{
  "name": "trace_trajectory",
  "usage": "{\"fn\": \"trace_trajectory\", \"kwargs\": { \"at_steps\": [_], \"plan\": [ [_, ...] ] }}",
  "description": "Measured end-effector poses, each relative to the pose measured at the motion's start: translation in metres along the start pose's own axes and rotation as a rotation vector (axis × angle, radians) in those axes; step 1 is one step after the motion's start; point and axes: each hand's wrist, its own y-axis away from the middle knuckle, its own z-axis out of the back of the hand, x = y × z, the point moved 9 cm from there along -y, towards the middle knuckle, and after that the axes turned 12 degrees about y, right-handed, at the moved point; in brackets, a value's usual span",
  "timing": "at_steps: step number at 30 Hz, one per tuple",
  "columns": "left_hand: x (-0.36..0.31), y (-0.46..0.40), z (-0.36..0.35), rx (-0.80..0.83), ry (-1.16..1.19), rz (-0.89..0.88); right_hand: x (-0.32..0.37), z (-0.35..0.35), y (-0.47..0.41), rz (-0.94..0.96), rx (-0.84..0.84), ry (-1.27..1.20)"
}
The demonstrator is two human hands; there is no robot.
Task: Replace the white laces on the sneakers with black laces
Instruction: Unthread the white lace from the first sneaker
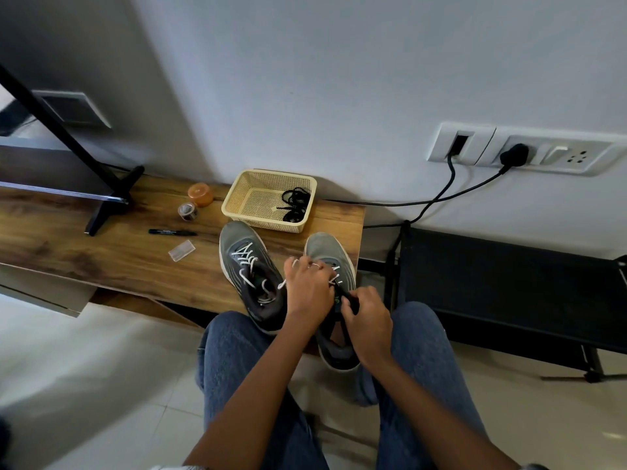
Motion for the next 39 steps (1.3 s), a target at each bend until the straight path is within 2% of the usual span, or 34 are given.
{"fn": "trace_trajectory", "kwargs": {
  "at_steps": [3, 8, 21, 27, 30, 33, 39],
  "plan": [
    [-0.002, 0.000, 0.000, -0.009, -0.100, 0.016, -0.001, -0.001, 0.000, -0.001, 0.014, -0.003],
    [-0.004, 0.002, -0.001, -0.070, -0.119, 0.011, -0.002, -0.001, -0.001, -0.008, 0.018, -0.010],
    [-0.009, 0.012, 0.003, -0.181, 0.088, -0.062, -0.002, 0.006, 0.000, -0.019, -0.005, -0.008],
    [-0.005, 0.020, 0.001, -0.188, 0.242, 0.056, -0.002, 0.004, 0.001, -0.018, -0.004, -0.006],
    [0.001, 0.023, -0.007, -0.138, 0.411, 0.179, -0.004, 0.003, 0.002, -0.030, 0.007, -0.003],
    [0.016, 0.021, 0.004, -0.183, 0.551, 0.348, -0.011, 0.001, 0.000, -0.064, 0.018, -0.008],
    [0.011, 0.009, 0.036, -0.261, 0.430, 0.246, -0.006, -0.001, 0.001, -0.033, -0.003, -0.006]
  ]
}}
